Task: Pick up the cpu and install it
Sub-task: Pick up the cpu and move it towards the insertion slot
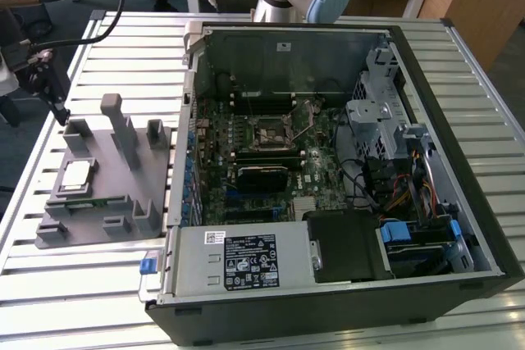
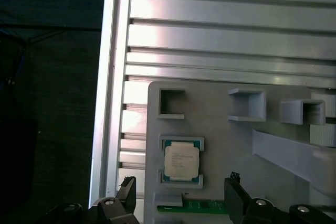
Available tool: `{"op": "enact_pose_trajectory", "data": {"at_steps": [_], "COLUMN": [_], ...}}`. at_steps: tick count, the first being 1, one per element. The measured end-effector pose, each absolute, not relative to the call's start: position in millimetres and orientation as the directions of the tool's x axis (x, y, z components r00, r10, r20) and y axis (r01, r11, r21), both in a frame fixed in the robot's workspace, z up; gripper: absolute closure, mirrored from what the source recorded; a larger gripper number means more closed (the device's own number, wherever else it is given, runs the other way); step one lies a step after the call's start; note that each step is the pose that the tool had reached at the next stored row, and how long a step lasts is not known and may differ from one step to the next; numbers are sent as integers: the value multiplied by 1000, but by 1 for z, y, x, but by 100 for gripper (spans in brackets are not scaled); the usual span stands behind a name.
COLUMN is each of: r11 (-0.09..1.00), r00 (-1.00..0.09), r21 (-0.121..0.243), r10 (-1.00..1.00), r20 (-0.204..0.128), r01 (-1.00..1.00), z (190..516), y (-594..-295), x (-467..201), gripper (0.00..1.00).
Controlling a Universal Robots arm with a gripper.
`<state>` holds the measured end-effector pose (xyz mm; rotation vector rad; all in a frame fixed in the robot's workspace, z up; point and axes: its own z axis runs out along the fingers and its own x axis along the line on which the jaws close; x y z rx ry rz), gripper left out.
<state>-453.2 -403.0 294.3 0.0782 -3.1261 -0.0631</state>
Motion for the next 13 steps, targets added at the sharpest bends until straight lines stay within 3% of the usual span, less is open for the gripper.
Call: {"op": "enact_pose_trajectory", "data": {"at_steps": [13], "r11": [997], "r00": [-998], "r21": [41], "r10": [-59], "r20": [13], "r01": [-58], "z": [286], "y": [-403], "x": [-453], "gripper": [24]}}
